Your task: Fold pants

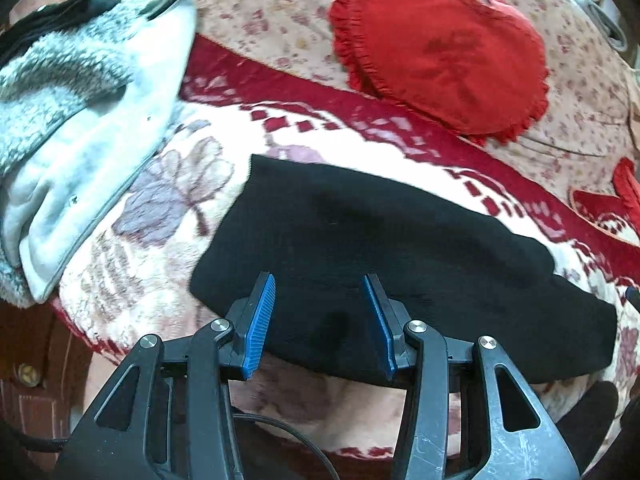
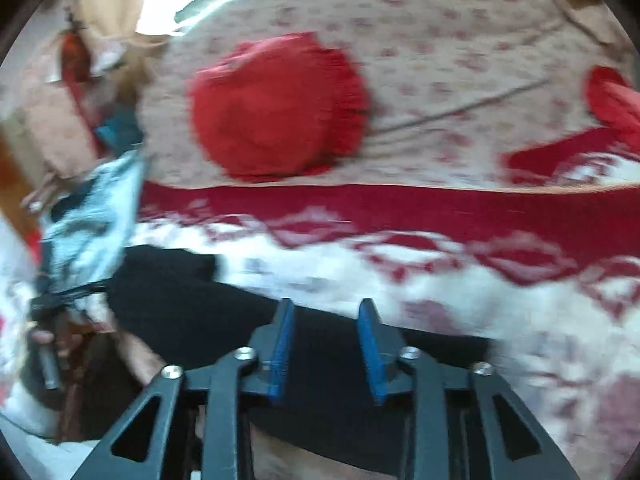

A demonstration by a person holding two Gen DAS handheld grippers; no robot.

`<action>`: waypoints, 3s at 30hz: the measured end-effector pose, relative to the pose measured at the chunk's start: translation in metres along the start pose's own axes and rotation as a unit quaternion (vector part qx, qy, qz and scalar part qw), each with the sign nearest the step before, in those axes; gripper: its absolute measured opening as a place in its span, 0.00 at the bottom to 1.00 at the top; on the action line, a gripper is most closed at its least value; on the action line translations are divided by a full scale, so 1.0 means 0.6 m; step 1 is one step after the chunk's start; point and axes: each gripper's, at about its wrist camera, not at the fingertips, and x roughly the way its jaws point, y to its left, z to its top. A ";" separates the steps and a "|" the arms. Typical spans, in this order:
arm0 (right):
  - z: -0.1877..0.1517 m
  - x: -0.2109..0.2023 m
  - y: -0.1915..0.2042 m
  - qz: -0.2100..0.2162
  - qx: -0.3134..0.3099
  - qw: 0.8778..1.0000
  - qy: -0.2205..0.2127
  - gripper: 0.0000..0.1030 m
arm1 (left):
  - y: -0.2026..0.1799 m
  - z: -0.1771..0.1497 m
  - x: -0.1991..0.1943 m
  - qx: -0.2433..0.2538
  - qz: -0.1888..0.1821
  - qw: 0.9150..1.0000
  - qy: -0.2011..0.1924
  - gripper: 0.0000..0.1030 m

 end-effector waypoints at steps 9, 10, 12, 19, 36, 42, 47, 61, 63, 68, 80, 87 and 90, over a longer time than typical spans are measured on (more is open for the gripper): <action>0.048 0.184 0.177 0.090 -0.078 0.991 0.054 0.32 | 0.012 0.004 0.017 0.007 0.035 0.999 -0.005 0.43; 0.050 0.196 0.192 0.092 -0.085 0.990 0.058 0.32 | 0.012 0.006 0.021 0.007 0.036 0.999 -0.005 0.44; 0.054 0.220 0.220 0.100 -0.098 0.988 0.065 0.32 | 0.011 0.009 0.026 0.009 0.035 0.999 -0.005 0.48; 0.054 0.295 0.256 0.089 -0.121 0.983 0.102 0.32 | 0.011 0.023 0.049 0.017 0.038 0.999 -0.008 0.55; 0.071 0.282 0.271 0.055 -0.148 0.983 0.093 0.32 | 0.039 0.030 0.031 -0.023 0.025 0.999 -0.008 0.72; 0.046 0.253 0.289 0.059 -0.162 0.980 0.097 0.33 | 0.025 0.015 -0.006 -0.031 -0.005 0.999 -0.027 0.72; 0.019 0.262 0.299 0.052 -0.166 0.978 0.115 0.33 | 0.005 -0.004 -0.008 -0.015 -0.006 0.999 -0.035 0.72; -0.002 0.244 0.278 0.028 -0.151 0.980 0.122 0.33 | -0.004 -0.024 0.003 0.007 0.006 1.000 -0.030 0.72; -0.002 0.223 0.255 0.014 -0.143 0.983 0.116 0.33 | -0.010 -0.023 -0.006 0.009 0.001 0.999 -0.032 0.73; -0.011 0.180 0.178 -0.033 -0.103 0.989 0.105 0.34 | -0.046 -0.022 -0.029 0.028 -0.014 0.999 -0.041 0.73; -0.084 0.077 -0.010 -0.074 0.019 0.994 0.078 0.37 | -0.196 -0.045 -0.005 0.102 -0.072 0.992 0.004 0.73; -0.098 0.045 -0.029 -0.098 0.019 0.992 0.082 0.37 | -0.275 -0.084 0.019 0.160 -0.074 0.984 0.025 0.73; -0.103 0.023 -0.048 -0.107 0.037 0.991 0.071 0.37 | -0.287 -0.082 0.016 0.166 -0.086 0.982 0.029 0.73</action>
